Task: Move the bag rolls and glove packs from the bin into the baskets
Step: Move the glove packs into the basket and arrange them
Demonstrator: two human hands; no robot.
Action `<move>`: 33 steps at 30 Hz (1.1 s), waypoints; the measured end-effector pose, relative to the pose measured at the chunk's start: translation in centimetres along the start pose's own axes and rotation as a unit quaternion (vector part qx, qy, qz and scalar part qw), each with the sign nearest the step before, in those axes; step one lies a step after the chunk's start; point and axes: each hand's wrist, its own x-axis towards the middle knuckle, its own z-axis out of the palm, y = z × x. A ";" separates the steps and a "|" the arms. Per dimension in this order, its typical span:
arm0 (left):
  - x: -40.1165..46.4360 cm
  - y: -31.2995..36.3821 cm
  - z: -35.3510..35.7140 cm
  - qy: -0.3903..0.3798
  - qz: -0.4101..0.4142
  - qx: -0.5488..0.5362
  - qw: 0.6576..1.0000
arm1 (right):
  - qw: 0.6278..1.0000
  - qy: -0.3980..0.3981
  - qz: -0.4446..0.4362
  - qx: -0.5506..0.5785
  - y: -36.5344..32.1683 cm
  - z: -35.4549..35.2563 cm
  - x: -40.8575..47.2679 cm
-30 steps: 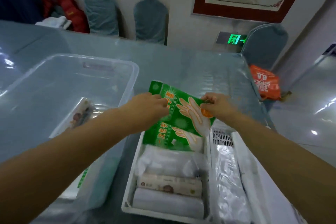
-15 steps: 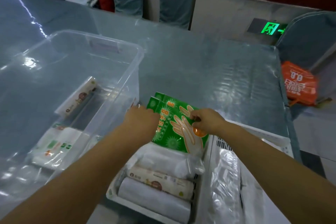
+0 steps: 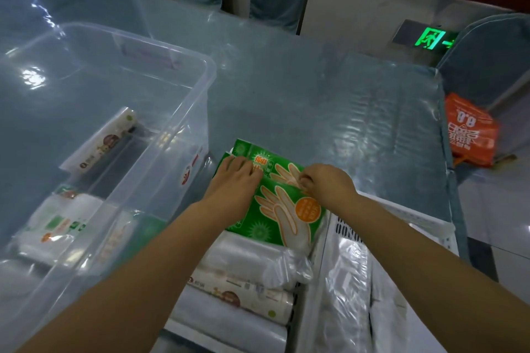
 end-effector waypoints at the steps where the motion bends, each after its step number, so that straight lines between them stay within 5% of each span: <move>1: -0.2 0.1 0.1 0.005 0.001 0.004 1.000 | 0.999 -0.011 -0.005 -0.030 -0.3 0.0 0.1; 5: -0.5 0.2 0.6 0.010 0.002 0.008 1.000 | 0.992 -0.038 -0.028 -0.118 -1.1 0.4 0.7; 11: -0.8 0.1 1.0 0.034 -0.025 -0.004 0.999 | 0.997 0.050 0.026 -0.053 -0.7 0.0 0.9; 19: 0.0 0.0 1.8 -0.026 -0.024 -0.030 0.999 | 0.994 0.034 -0.034 -0.096 -0.3 -0.5 1.4; 25: -0.7 0.0 1.8 -0.053 -0.013 -0.032 0.998 | 0.996 0.041 -0.017 -0.073 0.0 -0.2 1.8; 29: -1.0 1.0 1.9 -0.006 0.028 -0.050 0.998 | 0.993 0.117 0.009 0.017 0.6 -0.7 2.5; 33: 0.1 2.3 2.5 -0.024 0.087 -0.042 0.995 | 0.997 0.050 0.036 0.055 0.2 -0.5 3.4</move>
